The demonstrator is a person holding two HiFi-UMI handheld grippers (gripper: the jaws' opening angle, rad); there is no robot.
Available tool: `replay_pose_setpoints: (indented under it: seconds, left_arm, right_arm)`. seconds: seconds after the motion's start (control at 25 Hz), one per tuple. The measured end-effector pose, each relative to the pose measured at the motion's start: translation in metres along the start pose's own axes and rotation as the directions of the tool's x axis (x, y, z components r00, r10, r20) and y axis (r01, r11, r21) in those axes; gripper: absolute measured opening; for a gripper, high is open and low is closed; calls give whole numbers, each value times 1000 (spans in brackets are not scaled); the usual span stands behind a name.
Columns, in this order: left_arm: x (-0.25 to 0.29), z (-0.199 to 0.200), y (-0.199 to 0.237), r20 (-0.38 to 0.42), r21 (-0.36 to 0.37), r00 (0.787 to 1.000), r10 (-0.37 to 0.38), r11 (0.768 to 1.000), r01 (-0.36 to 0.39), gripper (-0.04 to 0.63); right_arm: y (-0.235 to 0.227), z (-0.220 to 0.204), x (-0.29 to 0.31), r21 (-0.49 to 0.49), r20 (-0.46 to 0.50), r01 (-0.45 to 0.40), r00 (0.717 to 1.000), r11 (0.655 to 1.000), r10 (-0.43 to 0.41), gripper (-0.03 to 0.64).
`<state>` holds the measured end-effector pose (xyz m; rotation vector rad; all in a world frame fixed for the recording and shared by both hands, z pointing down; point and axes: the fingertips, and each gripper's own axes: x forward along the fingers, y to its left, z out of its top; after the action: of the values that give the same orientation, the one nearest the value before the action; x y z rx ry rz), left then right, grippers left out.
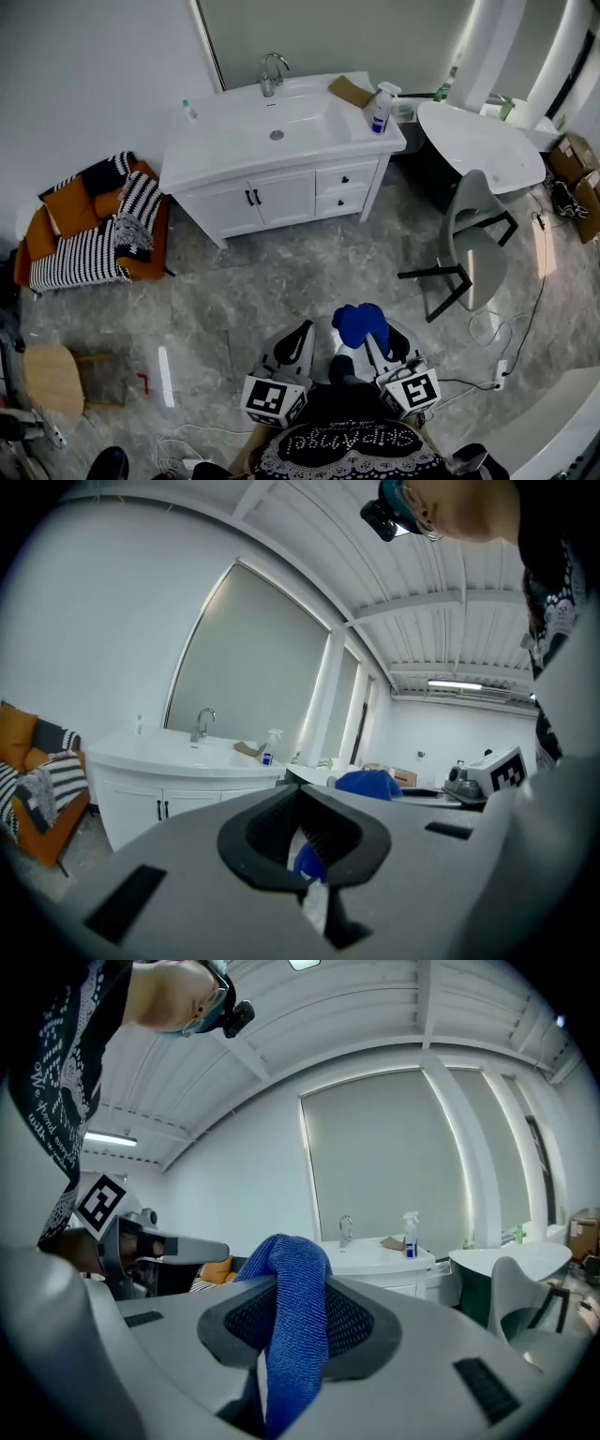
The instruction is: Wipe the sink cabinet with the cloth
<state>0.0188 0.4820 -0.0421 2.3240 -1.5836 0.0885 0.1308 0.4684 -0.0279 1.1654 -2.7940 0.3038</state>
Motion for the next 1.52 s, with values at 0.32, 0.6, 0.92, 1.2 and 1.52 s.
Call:
replay_pose_setpoints:
  seconds: [0.32, 0.6, 0.92, 1.2, 1.52]
  left_arm:
    - [39, 8, -17, 14, 35, 999, 45, 998, -45, 5]
    - [67, 16, -38, 43, 53, 998, 38, 998, -40, 5]
    - [80, 7, -50, 23, 48, 999, 38, 998, -39, 5]
    - [94, 11, -39, 12, 43, 998, 60, 997, -61, 5]
    - [141, 22, -21, -8, -3, 1000, 19, 1000, -19, 5]
  right_arm:
    - [-52, 2, 1, -25, -1, -29, 1000, 999, 29, 106]
    - [-85, 4, -14, -7, -16, -14, 1000, 1000, 14, 106]
    - [-112, -6, -26, -1, -13, 6, 1000, 1000, -6, 106]
    - [-121, -5, -17, 15, -26, 5, 1000, 1000, -5, 106]
    - [-155, 4, 15, 12, -24, 50, 998, 999, -49, 106]
